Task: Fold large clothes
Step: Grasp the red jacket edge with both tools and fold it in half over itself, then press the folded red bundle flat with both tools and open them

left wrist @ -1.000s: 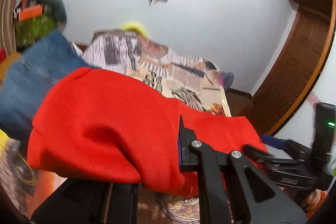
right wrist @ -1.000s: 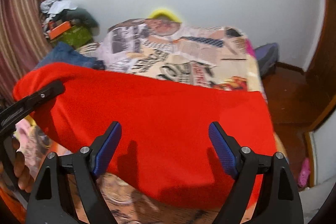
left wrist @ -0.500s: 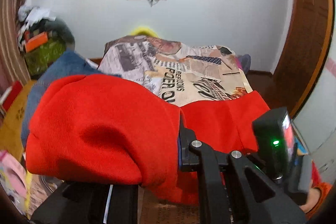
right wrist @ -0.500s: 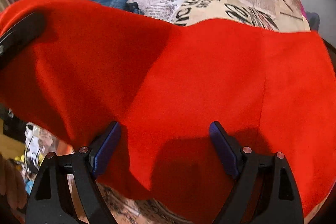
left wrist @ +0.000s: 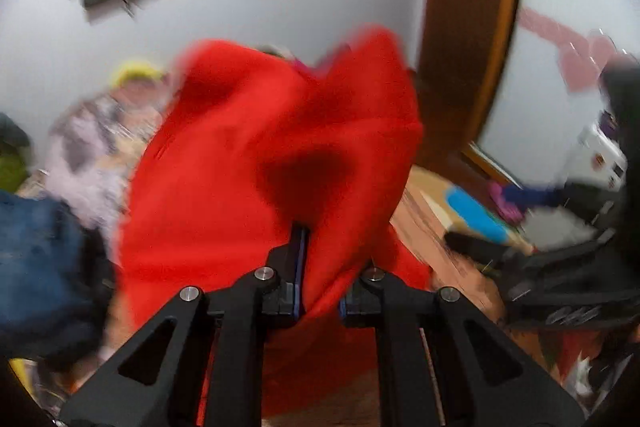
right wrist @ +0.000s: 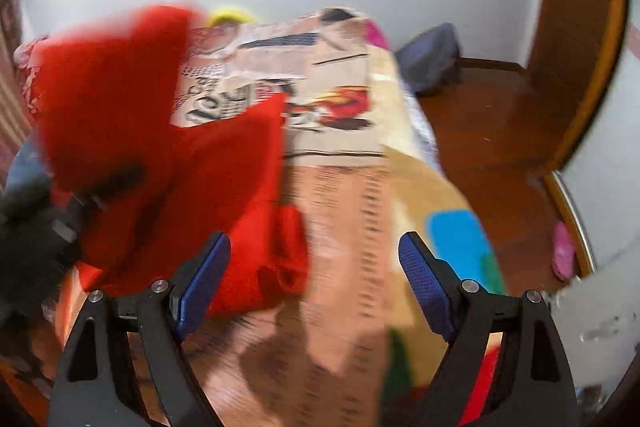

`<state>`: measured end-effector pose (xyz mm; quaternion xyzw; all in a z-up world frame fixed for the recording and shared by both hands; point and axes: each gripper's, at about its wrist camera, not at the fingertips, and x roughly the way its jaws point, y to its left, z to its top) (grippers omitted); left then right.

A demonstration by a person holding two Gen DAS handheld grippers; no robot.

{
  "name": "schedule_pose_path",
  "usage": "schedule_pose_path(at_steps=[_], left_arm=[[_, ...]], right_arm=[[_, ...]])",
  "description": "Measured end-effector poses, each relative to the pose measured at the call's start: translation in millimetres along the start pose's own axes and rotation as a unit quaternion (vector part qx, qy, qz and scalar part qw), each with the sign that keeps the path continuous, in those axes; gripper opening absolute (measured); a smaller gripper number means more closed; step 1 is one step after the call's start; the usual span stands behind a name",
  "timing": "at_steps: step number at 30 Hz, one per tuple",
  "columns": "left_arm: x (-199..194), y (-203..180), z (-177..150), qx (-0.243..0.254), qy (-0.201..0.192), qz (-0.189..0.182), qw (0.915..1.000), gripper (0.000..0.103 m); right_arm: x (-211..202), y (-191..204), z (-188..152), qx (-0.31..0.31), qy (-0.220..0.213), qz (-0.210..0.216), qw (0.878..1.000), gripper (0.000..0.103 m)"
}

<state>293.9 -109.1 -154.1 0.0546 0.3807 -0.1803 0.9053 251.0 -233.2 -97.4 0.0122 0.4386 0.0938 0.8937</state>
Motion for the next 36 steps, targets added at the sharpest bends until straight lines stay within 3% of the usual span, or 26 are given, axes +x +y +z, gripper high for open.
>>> schedule_pose_path(at_steps=[2, 4, 5, 7, 8, 9, 14, 20, 23, 25, 32, 36], left_arm=[[22, -1, -11, -0.007, 0.050, -0.031, 0.9983, 0.012], [25, -2, -18, 0.003, 0.060, -0.025, 0.9979, 0.012], [20, -3, -19, 0.012, 0.055, -0.017, 0.9983, 0.015], [3, -5, -18, 0.037, 0.051, -0.015, 0.9979, 0.036], [-4, -5, -19, 0.042, 0.047, -0.020, 0.9978, 0.051], [-15, -3, -19, 0.046, 0.034, -0.022, 0.9981, 0.060], [-61, 13, -17, 0.050, -0.018, 0.024, 0.9983, 0.063], [-83, 48, -13, 0.039, -0.060, 0.087, 0.9937, 0.086], [-77, 70, -14, 0.026, -0.047, 0.123, 0.9909, 0.086], [-67, 87, -16, 0.006, -0.031, 0.124, 0.9917, 0.086], [-20, 120, -41, -0.056, 0.048, 0.063, 0.9953, 0.086], [-11, 127, -60, -0.086, 0.054, 0.034, 0.9943, 0.087]], right_arm=[[-7, -9, -4, 0.007, -0.001, -0.004, 1.000, 0.084], [-12, -13, -8, 0.013, -0.003, 0.000, 1.000, 0.084], [-14, -14, -9, 0.013, -0.005, 0.003, 1.000, 0.084], [-17, -12, -7, 0.011, -0.011, 0.011, 1.000, 0.084], [-19, -9, -5, 0.007, -0.016, 0.015, 1.000, 0.084], [-21, -5, -2, 0.003, -0.021, 0.019, 1.000, 0.084], [-37, 15, 6, -0.020, -0.059, 0.048, 0.997, 0.084], [-32, 51, 25, -0.051, -0.085, 0.074, 0.992, 0.084], [-21, 63, 29, -0.057, -0.077, 0.082, 0.992, 0.084], [-11, 69, 30, -0.065, -0.067, 0.088, 0.992, 0.084], [33, 69, 25, -0.094, -0.014, 0.054, 0.994, 0.084], [59, 38, 23, -0.067, 0.012, 0.012, 0.998, 0.084]])
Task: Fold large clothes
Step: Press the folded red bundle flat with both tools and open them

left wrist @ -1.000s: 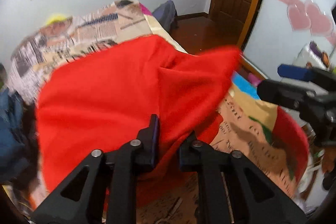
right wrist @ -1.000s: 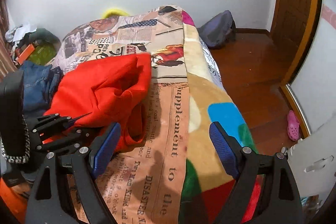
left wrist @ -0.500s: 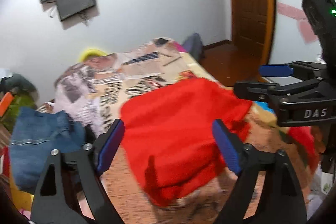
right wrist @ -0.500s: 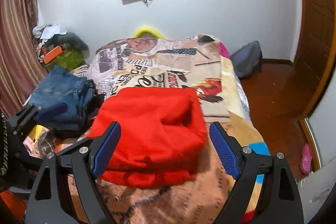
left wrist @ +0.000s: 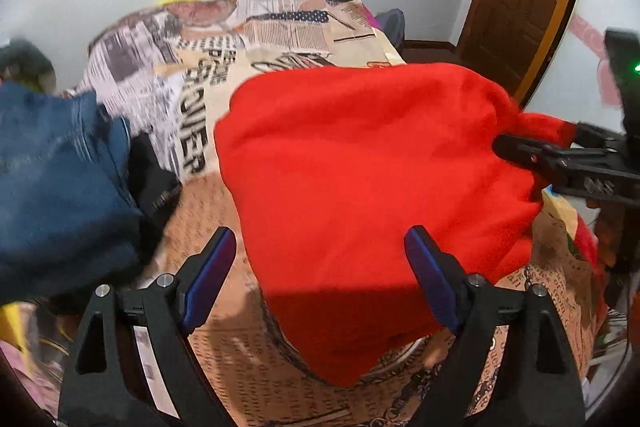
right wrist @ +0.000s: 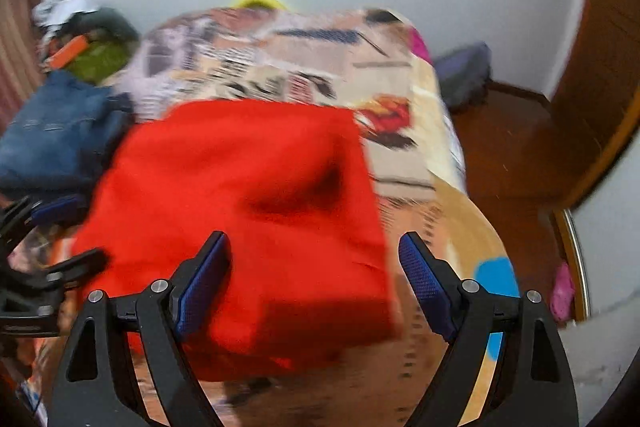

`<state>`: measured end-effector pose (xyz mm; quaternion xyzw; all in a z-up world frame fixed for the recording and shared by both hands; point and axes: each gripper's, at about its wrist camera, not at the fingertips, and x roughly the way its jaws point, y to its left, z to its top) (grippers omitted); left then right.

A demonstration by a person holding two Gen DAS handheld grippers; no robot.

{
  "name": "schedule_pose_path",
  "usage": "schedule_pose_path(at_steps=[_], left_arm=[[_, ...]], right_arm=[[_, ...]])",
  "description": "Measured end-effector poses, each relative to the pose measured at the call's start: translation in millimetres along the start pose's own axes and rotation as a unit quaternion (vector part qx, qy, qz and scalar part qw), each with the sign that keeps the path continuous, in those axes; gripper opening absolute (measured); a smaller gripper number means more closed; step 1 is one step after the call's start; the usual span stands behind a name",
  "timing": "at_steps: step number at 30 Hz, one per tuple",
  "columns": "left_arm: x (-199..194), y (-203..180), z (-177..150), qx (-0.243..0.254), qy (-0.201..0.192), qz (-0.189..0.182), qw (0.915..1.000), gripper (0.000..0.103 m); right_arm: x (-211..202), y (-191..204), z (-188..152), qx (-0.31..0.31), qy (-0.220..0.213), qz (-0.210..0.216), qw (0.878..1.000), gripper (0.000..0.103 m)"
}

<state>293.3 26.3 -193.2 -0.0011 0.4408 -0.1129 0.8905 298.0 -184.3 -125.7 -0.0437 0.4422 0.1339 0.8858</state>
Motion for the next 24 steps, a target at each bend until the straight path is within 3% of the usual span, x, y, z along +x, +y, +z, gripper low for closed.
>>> schedule_pose_path(at_steps=[6, 13, 16, 24], left_arm=[[1, 6, -15, -0.019, 0.002, -0.016, 0.9997, 0.087], [-16, -4, -25, 0.008, -0.009, 0.016, 0.9998, 0.087], [-22, -5, -25, 0.008, -0.006, 0.025, 0.9997, 0.087], [-43, -6, -9, 0.017, -0.040, 0.069, 0.9967, 0.086]], right_arm=[[14, -46, -17, 0.093, 0.043, 0.063, 0.993, 0.084], [-19, -45, -30, 0.066, 0.005, -0.001, 0.998, 0.084], [-32, -46, -30, 0.053, -0.001, -0.048, 0.997, 0.084], [-76, -20, -12, -0.006, -0.054, -0.006, 0.999, 0.086]])
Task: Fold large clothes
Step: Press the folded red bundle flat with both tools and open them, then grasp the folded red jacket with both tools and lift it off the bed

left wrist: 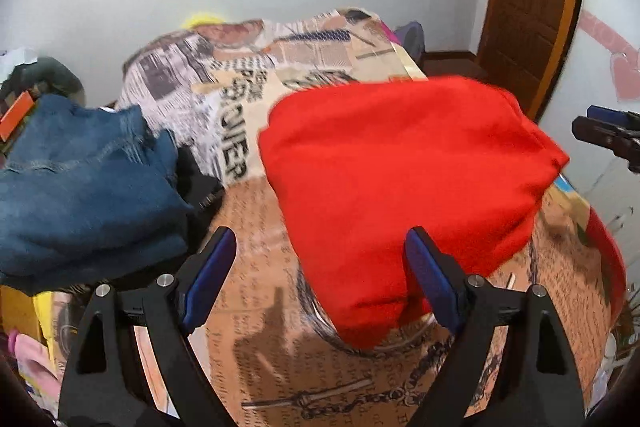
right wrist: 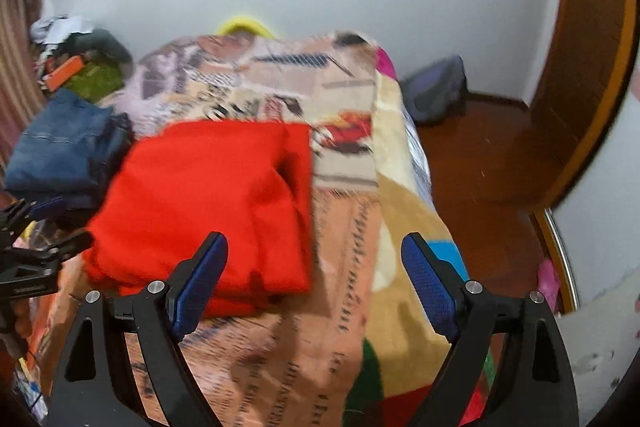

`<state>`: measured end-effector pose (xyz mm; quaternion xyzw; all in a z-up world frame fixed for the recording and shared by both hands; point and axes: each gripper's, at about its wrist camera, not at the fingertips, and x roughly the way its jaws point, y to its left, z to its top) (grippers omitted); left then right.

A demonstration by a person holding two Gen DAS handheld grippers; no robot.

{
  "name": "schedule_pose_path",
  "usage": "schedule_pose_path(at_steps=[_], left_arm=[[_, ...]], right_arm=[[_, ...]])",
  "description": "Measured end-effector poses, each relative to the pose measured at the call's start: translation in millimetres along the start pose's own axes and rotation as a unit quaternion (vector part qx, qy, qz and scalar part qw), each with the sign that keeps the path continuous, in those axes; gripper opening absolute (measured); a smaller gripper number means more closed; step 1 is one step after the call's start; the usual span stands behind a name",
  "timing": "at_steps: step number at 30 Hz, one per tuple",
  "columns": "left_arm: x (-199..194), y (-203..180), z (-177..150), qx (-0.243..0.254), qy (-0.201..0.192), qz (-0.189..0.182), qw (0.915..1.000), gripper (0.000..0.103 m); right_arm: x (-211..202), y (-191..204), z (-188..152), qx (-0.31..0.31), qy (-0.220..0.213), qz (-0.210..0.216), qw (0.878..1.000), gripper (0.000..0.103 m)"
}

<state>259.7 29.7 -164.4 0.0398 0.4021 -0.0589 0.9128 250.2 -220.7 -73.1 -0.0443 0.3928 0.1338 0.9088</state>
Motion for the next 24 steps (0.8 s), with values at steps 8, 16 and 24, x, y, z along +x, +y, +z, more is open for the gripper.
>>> schedule_pose_path(at_steps=[8, 16, 24], left_arm=[[-2, 33, 35, -0.050, -0.017, -0.025, 0.9983, 0.087], [67, 61, 32, -0.139, 0.097, -0.128, 0.9772, 0.086], [120, 70, 14, -0.232, 0.163, -0.239, 0.9286, 0.087]], right_arm=[[22, 19, 22, -0.006, 0.001, 0.061, 0.998, 0.086], [94, -26, 12, 0.113, 0.112, 0.133, 0.978, 0.086], [126, -41, -7, 0.177, 0.167, 0.222, 0.944, 0.089]])
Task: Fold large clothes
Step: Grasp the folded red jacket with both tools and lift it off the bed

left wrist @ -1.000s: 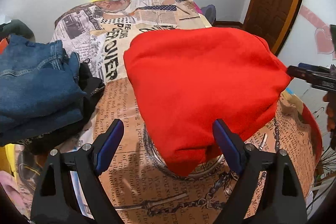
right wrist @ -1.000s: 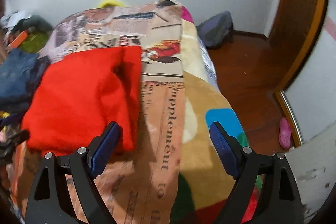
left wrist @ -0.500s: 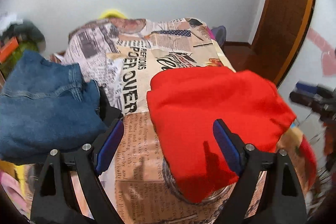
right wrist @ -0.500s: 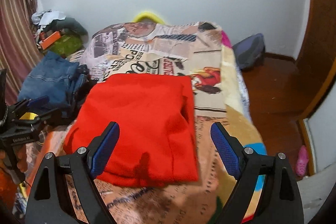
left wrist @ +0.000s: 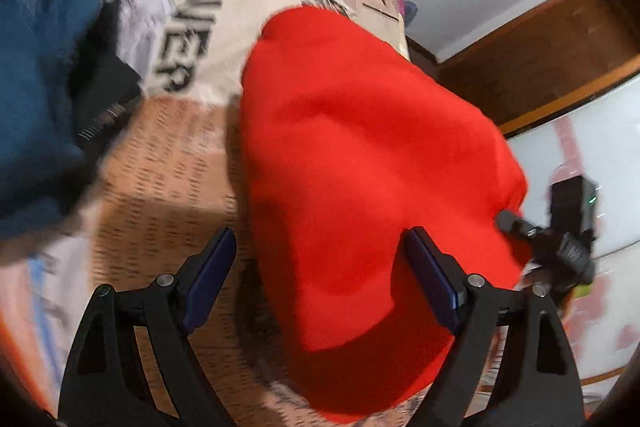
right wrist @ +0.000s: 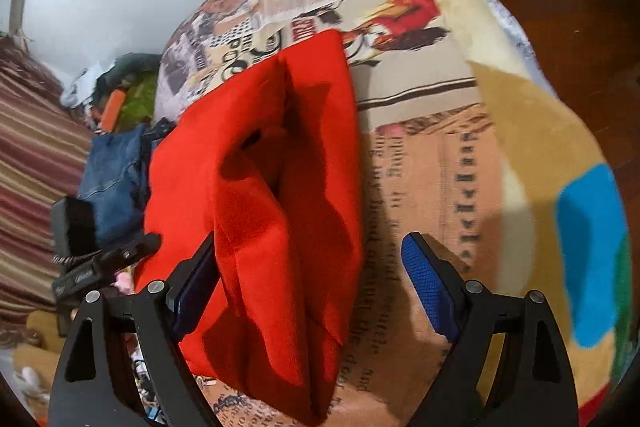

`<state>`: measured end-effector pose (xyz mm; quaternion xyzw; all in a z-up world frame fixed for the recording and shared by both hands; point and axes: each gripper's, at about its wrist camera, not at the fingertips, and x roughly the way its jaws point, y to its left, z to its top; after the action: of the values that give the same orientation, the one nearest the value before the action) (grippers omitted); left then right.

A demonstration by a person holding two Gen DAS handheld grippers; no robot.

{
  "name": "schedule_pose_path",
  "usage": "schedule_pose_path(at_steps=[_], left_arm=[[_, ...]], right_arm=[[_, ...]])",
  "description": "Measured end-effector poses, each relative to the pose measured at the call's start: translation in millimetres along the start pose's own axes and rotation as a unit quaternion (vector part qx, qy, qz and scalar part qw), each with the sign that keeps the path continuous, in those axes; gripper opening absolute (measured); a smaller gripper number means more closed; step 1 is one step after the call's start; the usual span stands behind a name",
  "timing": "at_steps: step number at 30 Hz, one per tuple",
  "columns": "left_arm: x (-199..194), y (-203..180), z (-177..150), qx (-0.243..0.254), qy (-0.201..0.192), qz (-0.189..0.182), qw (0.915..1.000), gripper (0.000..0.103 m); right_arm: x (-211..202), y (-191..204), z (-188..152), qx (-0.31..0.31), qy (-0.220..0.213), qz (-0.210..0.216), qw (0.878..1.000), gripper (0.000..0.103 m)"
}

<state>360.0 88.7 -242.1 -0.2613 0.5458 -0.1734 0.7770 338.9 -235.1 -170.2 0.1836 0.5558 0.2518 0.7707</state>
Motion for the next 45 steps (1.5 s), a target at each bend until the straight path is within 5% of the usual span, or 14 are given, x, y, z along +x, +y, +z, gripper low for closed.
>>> schedule_pose_path(at_steps=[5, 8, 11, 16, 21, 24, 31, 39, 45], left_arm=[[24, 5, 4, -0.042, 0.028, -0.064, 0.9967, 0.087], [30, 5, 3, -0.061, 0.027, -0.079, 0.9946, 0.086], [26, -1, 0, -0.058, 0.024, -0.074, 0.9953, 0.078], [0, -19, -1, -0.032, 0.010, -0.054, 0.9980, 0.053], [-47, -52, 3, 0.041, -0.026, -0.024, 0.9986, 0.035], [-92, -69, 5, 0.092, -0.065, 0.004, 0.9936, 0.033], [-201, -72, 20, 0.127, -0.159, 0.016, 0.9789, 0.032], [-308, -21, 49, 0.131, -0.248, 0.048, 0.9586, 0.032], [-323, 58, 69, 0.093, -0.250, 0.099, 0.9587, 0.032]], right_arm=[[10, 4, 1, 0.005, -0.002, 0.002, 1.000, 0.089], [8, 5, 2, 0.018, -0.003, 0.023, 1.000, 0.081], [15, 5, 2, 0.049, 0.022, 0.059, 0.997, 0.044], [14, 9, 0, 0.080, 0.032, 0.077, 0.993, 0.022], [-12, 41, 5, 0.060, 0.010, 0.091, 0.994, 0.018], [-24, 71, 10, 0.034, -0.006, 0.096, 0.995, 0.018], [-44, 152, 31, -0.036, -0.051, 0.128, 0.990, 0.017], [-17, 263, 56, -0.127, -0.088, 0.157, 0.976, 0.017], [57, 312, 61, -0.155, -0.072, 0.168, 0.971, 0.017]])
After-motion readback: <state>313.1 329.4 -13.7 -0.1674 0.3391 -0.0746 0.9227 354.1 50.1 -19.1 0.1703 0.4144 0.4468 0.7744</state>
